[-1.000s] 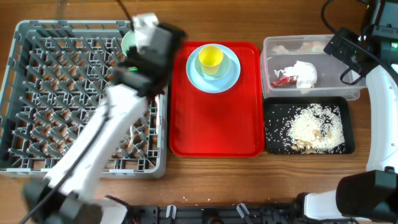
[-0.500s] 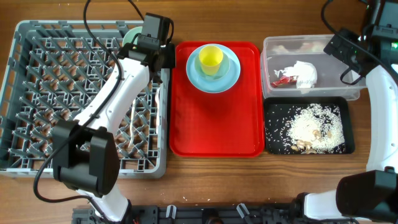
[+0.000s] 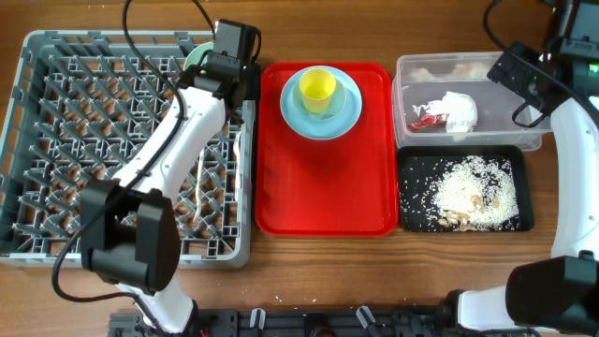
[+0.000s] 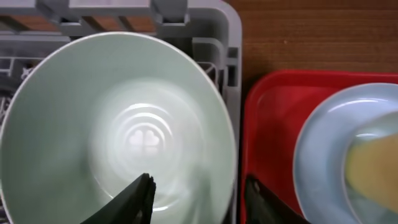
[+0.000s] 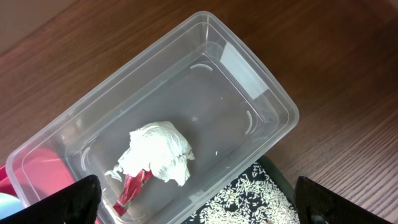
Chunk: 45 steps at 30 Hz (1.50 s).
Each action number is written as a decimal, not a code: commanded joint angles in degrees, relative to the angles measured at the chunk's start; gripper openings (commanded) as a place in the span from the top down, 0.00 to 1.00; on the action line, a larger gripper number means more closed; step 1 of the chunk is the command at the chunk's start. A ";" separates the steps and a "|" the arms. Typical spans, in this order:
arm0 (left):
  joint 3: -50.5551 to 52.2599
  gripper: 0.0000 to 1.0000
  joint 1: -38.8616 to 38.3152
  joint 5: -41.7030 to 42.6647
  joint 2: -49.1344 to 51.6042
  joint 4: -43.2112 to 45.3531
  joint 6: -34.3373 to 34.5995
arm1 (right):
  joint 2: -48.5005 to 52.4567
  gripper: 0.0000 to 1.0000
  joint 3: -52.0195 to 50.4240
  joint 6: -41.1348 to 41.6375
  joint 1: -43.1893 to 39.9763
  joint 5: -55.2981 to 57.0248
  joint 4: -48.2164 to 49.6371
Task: Sort waste into correct bins and load items into the dishwasher rack
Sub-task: 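Lower the green bowl into the rack's far row and release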
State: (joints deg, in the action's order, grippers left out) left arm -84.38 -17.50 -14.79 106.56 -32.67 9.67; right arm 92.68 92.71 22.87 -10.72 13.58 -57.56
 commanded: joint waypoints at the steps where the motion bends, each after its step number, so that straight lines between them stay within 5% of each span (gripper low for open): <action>1: 0.92 0.72 1.18 -3.28 2.01 1.36 -0.48 | 0.70 0.00 -0.17 -0.31 -0.24 0.96 0.13; 4: 0.92 0.96 1.27 -3.30 2.01 2.27 -0.48 | 0.70 0.00 -0.17 -0.33 -0.22 0.96 0.13; 11: -0.46 0.96 1.42 -0.13 -5.90 1.90 -0.22 | 0.70 0.00 -0.17 -0.31 -0.22 0.96 0.13; 17: -1.57 0.96 12.55 49.00 -15.37 2.16 4.52 | 0.70 0.00 -0.17 -0.31 -0.22 0.96 0.13; 21: -1.57 0.96 23.52 86.58 -5.75 7.37 6.01 | 0.70 0.00 -0.17 -0.33 -0.22 0.96 0.13; 23: -1.57 0.96 27.02 99.82 3.34 16.63 14.78 | 0.70 0.00 -0.17 -0.33 -0.22 0.96 0.13; 26: -1.57 0.96 30.27 105.15 15.06 31.39 30.14 | 0.70 0.00 -0.17 -0.33 -0.22 0.96 0.13; 31: -1.51 0.96 32.44 105.13 19.26 31.87 29.99 | 0.70 0.00 -0.17 -0.33 -0.22 0.96 0.13; 32: -1.51 0.75 33.66 104.00 19.26 32.33 30.05 | 0.70 0.00 -0.17 -0.33 -0.22 0.96 0.13; 33: -1.51 0.00 35.30 103.36 19.23 32.52 30.05 | 0.70 0.00 -0.17 -0.33 -0.22 0.96 0.13; 45: -1.51 0.00 43.34 96.63 13.77 28.24 31.36 | 0.70 0.00 -0.17 -0.33 -0.22 0.96 0.13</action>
State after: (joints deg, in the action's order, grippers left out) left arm -85.69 25.54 84.68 125.71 -1.89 40.71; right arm 92.71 92.71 22.87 -10.72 13.61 -57.56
